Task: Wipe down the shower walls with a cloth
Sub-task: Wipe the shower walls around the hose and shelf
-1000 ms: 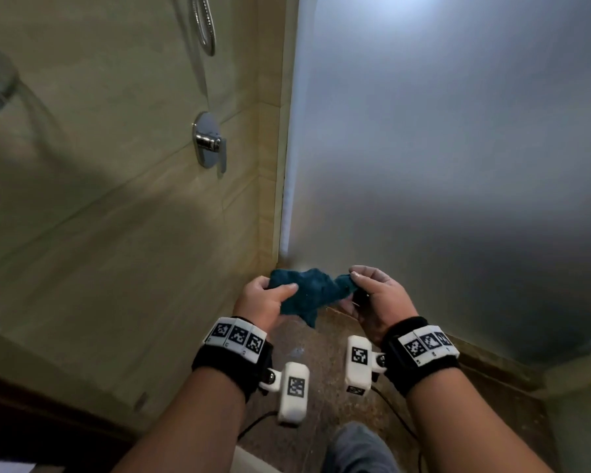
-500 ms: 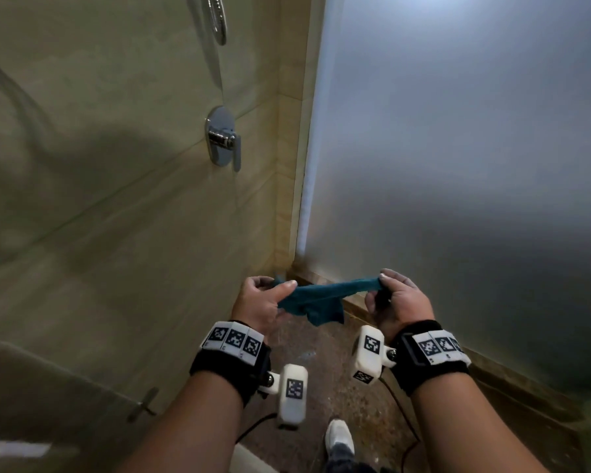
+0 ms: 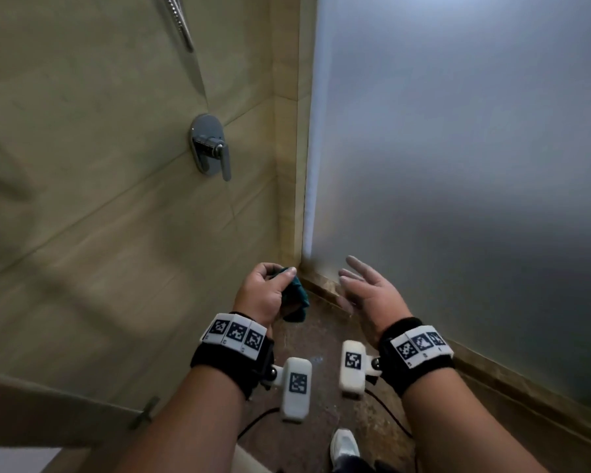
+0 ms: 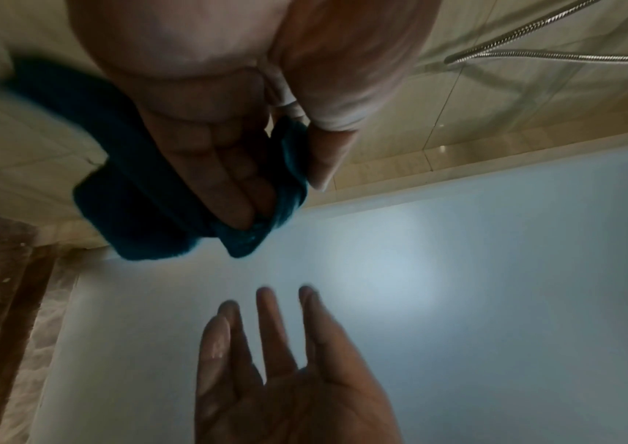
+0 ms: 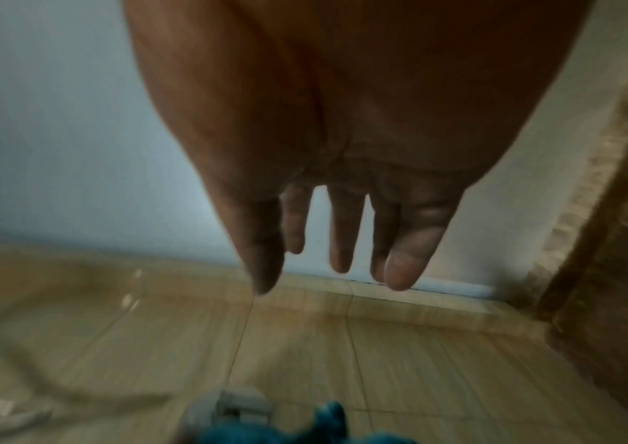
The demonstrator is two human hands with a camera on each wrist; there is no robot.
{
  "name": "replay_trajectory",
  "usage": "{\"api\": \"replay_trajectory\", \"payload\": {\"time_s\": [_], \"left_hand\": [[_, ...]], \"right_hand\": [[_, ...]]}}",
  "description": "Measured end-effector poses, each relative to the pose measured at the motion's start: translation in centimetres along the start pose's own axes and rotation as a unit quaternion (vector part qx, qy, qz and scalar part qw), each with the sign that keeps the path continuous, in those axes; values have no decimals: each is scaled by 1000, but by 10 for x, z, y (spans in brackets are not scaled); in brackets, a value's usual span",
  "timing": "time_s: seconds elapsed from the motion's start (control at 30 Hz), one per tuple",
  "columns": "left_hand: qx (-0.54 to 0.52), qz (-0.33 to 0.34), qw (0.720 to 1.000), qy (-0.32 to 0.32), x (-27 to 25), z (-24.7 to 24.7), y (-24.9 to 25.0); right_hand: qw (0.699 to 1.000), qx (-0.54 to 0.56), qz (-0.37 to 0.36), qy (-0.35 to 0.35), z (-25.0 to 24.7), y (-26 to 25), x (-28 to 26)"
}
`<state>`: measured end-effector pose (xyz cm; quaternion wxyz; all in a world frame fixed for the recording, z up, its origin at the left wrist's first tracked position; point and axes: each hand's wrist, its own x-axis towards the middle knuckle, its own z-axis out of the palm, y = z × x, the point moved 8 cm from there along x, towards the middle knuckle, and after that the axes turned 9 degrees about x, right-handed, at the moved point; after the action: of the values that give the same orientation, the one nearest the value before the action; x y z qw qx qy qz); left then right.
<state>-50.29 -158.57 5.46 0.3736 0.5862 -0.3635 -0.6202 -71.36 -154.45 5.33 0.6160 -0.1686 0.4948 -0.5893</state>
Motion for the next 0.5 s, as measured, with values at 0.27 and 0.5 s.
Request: {"api": "replay_trajectory", "payload": {"time_s": [0.27, 0.5], "left_hand": [[14, 14, 997, -76, -9, 35, 15], [107, 40, 989, -98, -5, 34, 16]], "right_hand": [[946, -271, -32, -176, 37, 4, 0], [944, -298, -79, -119, 23, -5, 4]]}}
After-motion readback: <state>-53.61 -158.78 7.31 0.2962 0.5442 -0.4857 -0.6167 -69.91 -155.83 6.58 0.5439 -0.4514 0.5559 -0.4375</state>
